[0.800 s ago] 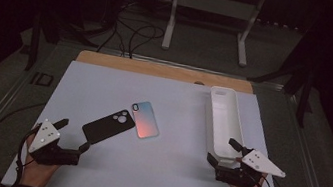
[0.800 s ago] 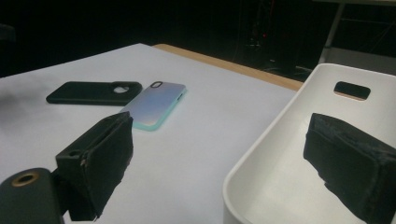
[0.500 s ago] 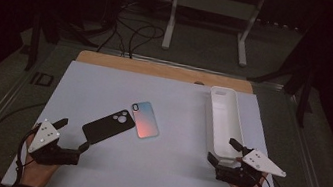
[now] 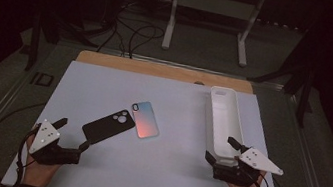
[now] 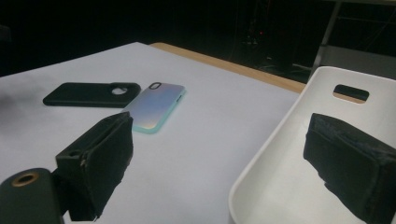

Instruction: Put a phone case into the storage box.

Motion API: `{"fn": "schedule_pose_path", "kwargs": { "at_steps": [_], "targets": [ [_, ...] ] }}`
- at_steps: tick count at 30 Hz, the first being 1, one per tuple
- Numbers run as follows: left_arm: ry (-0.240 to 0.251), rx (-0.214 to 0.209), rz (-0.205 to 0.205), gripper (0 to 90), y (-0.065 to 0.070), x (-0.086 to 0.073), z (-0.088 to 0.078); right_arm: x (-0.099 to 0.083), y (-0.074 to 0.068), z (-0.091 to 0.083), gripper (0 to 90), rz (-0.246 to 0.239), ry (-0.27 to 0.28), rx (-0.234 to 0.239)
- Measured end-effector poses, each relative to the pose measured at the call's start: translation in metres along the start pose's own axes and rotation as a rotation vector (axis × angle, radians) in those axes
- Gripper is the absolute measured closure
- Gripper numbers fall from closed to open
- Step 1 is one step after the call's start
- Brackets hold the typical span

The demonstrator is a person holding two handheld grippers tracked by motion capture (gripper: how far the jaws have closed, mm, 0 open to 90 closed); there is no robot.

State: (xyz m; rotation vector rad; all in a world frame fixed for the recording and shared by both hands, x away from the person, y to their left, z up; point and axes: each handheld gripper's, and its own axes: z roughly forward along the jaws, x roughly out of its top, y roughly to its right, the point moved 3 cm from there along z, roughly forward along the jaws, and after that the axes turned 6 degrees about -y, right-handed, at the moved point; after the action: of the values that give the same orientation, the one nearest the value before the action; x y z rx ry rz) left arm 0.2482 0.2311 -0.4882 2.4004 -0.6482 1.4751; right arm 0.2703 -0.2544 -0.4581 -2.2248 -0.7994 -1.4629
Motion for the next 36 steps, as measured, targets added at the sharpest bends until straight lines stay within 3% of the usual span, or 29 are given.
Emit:
{"fn": "schedule_pose_path", "kwargs": {
  "at_steps": [12, 36],
  "targets": [
    [0.005, 0.007, -0.003, 0.0, 0.000, -0.001, 0.001, 0.029, -0.015, 0.015, 8.3, -0.039, -0.016, 0.018],
    [0.004, 0.007, -0.002, 0.0, -0.001, -0.002, 0.001, 0.073, -0.037, 0.058, 7.3, -0.051, -0.104, 0.043]
  ]
}}
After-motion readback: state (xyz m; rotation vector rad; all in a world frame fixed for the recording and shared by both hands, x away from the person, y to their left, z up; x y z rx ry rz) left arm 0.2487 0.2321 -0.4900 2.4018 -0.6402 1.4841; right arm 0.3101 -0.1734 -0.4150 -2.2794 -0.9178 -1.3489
